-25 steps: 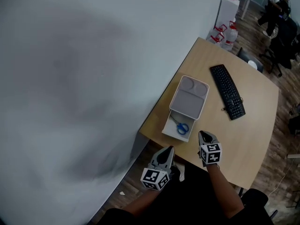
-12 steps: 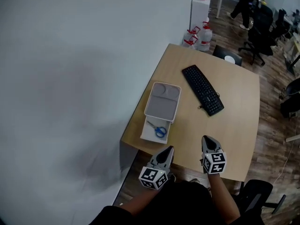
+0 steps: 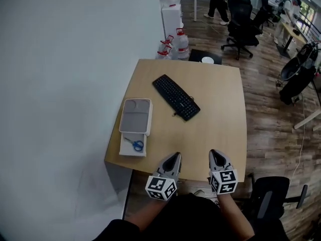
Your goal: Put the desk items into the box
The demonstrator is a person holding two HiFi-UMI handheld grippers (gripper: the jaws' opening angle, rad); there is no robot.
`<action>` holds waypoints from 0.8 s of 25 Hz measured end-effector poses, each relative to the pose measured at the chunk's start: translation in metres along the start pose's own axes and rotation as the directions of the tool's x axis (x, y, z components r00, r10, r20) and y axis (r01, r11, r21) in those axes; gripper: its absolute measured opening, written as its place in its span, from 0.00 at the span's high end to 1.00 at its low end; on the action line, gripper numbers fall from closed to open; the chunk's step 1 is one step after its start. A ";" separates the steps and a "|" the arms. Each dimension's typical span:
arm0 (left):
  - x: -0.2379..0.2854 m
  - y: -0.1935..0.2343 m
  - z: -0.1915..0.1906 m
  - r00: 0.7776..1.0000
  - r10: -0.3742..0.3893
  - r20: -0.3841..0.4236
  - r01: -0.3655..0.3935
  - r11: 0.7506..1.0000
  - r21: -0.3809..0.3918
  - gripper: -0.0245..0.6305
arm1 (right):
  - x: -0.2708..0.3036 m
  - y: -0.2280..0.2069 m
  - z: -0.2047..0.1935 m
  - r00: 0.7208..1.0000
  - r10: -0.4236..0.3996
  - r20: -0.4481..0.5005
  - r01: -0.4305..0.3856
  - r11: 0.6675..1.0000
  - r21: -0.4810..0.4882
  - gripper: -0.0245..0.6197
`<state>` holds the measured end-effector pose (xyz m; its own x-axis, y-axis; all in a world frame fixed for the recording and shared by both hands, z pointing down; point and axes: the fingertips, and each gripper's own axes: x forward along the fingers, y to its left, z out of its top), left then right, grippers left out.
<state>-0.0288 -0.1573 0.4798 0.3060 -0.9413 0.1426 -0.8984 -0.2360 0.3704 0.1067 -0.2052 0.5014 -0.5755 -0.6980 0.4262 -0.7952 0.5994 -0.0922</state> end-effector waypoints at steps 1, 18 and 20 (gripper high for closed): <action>0.006 -0.011 -0.002 1.000 -0.003 0.001 0.003 1.000 0.004 0.94 | -0.010 -0.010 -0.002 1.000 -0.012 0.002 0.012 1.000 0.006 0.86; 0.039 -0.130 -0.026 0.998 -0.013 0.054 0.005 0.989 0.150 0.94 | -0.120 -0.107 -0.004 0.972 -0.158 0.176 0.167 0.985 -0.038 0.87; 0.039 -0.132 -0.029 0.999 -0.019 0.048 0.012 0.988 0.157 0.94 | -0.125 -0.107 -0.003 0.969 -0.164 0.184 0.174 0.984 -0.040 0.87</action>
<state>0.1107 -0.1558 0.4625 0.3079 -0.9470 0.0911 -0.9331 -0.2819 0.2235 0.2644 -0.1815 0.4607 -0.4625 -0.8469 0.2625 -0.8749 0.4839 0.0195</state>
